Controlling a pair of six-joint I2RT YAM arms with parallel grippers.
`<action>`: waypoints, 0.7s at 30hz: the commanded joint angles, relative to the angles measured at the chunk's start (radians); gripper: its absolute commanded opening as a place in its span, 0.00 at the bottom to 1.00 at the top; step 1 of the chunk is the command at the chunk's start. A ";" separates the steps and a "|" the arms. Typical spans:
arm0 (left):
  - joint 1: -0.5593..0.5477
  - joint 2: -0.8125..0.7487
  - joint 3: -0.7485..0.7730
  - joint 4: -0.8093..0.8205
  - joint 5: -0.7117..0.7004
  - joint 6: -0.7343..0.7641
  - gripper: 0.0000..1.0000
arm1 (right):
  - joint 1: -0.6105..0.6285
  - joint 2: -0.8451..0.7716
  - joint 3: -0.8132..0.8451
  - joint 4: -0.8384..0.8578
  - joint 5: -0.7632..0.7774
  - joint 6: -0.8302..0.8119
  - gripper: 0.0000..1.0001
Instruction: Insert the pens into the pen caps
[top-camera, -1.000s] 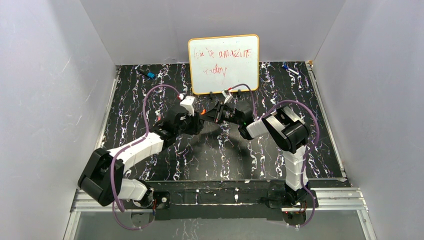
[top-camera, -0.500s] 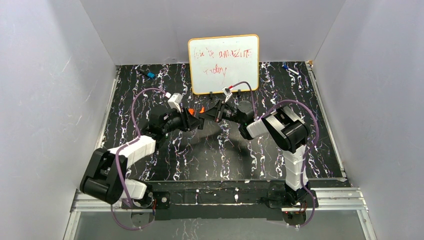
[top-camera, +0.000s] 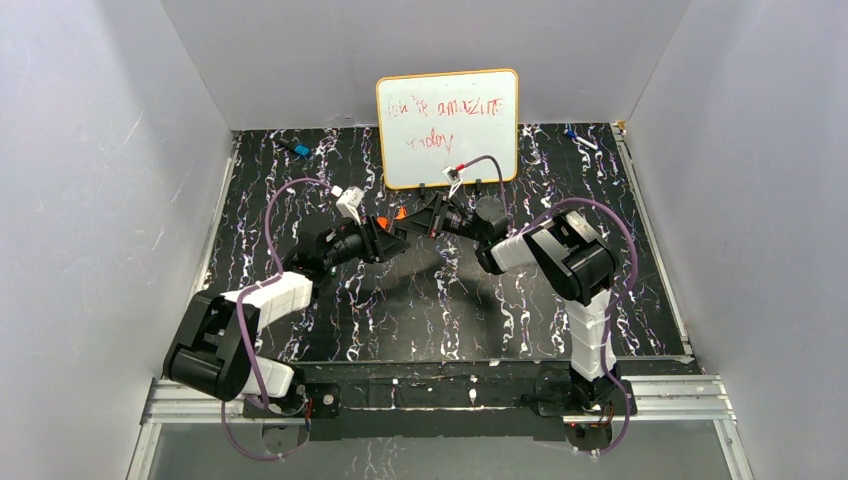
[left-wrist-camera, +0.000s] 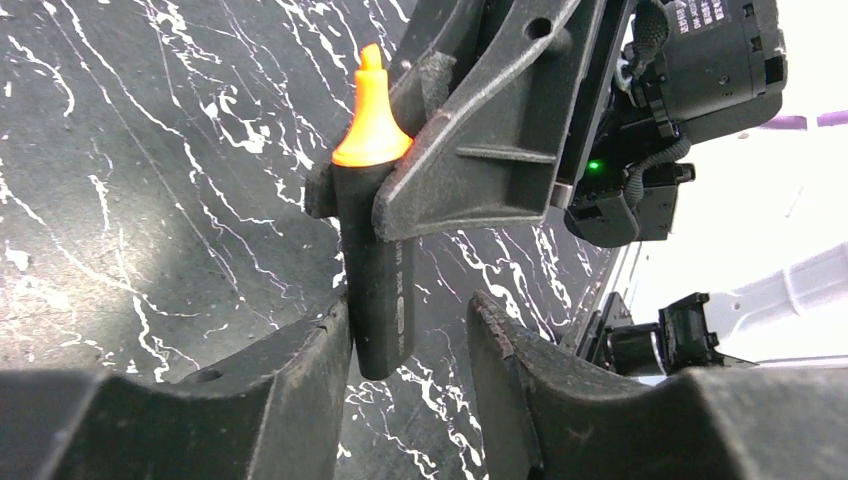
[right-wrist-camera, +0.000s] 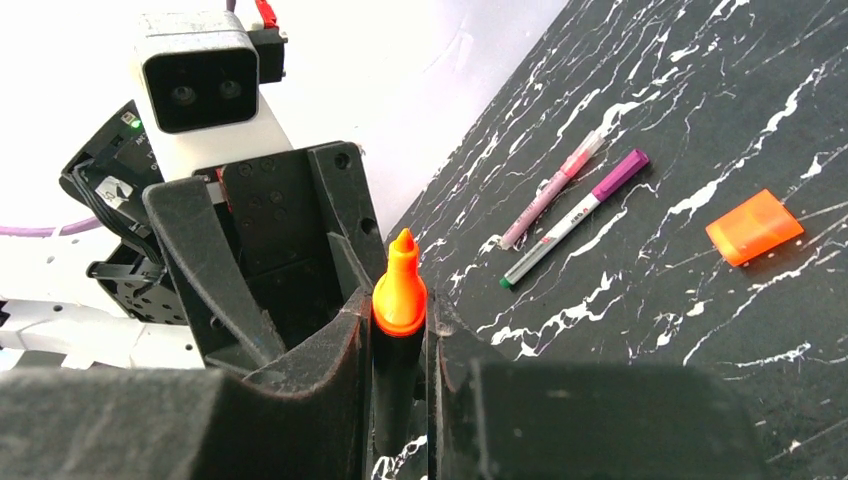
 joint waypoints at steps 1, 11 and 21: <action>-0.014 0.017 -0.018 0.029 0.073 -0.012 0.44 | 0.004 0.016 0.056 0.069 0.014 -0.003 0.01; -0.014 0.023 -0.023 0.051 0.061 -0.010 0.09 | 0.004 0.018 0.072 0.068 -0.002 0.006 0.01; -0.012 0.004 -0.017 0.057 0.058 -0.004 0.03 | 0.004 0.030 0.077 0.075 -0.025 0.020 0.01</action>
